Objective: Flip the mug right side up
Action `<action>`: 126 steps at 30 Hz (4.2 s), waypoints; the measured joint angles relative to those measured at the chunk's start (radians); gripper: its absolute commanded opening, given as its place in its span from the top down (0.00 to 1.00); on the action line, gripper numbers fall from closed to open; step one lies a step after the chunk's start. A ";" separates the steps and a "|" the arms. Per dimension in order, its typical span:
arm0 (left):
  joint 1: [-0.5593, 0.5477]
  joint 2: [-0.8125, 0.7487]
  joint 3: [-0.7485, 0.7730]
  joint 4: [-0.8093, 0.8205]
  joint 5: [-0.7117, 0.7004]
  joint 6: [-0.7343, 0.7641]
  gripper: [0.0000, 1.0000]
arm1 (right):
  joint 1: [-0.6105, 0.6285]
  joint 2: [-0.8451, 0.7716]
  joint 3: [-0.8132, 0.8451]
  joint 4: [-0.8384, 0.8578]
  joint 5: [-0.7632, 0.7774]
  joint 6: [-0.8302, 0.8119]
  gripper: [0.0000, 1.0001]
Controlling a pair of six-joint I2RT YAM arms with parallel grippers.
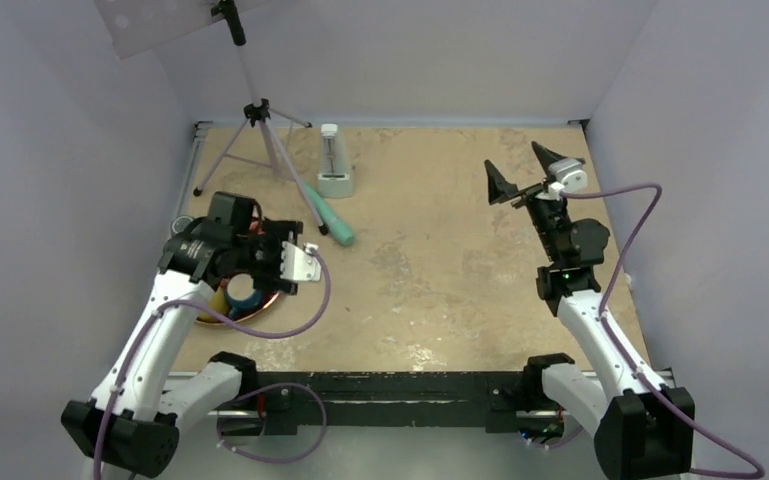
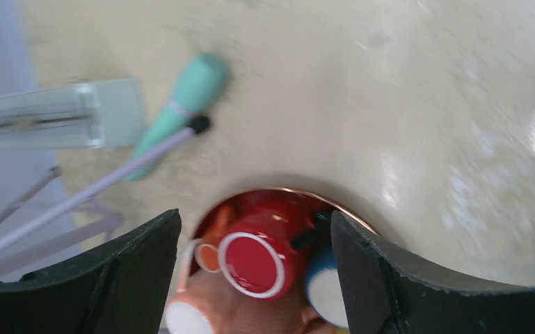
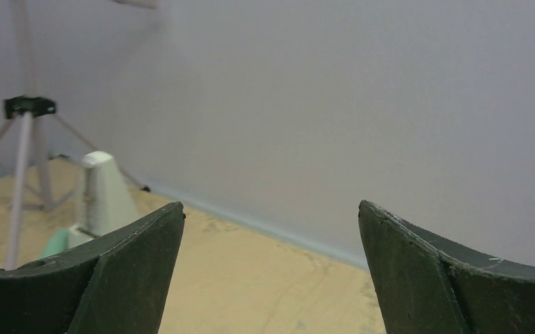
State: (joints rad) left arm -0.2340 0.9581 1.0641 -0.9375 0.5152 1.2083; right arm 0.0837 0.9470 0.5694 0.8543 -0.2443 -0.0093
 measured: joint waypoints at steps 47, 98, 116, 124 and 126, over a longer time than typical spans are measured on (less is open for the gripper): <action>-0.137 0.495 -0.152 0.018 -0.603 0.559 1.00 | 0.141 -0.227 -0.087 -0.218 0.000 0.025 0.01; 0.008 0.599 0.545 0.242 0.234 -1.361 0.07 | 0.458 0.613 0.551 -0.599 -0.293 0.570 1.00; 0.016 0.504 0.366 -0.336 -0.300 -0.621 0.15 | 0.368 1.141 1.157 -1.551 0.463 0.232 1.00; 0.016 0.473 0.188 -0.253 -0.446 -0.506 0.15 | 0.374 1.201 1.222 -1.603 0.463 0.183 0.55; 0.016 0.480 0.184 -0.209 -0.459 -0.465 0.16 | 0.374 1.201 1.224 -1.606 0.462 0.175 0.44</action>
State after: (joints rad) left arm -0.2180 1.4384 1.2480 -1.1469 0.0559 0.7429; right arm 0.4576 2.1483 1.7931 -0.7517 0.2173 0.1661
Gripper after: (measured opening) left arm 0.850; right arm 0.399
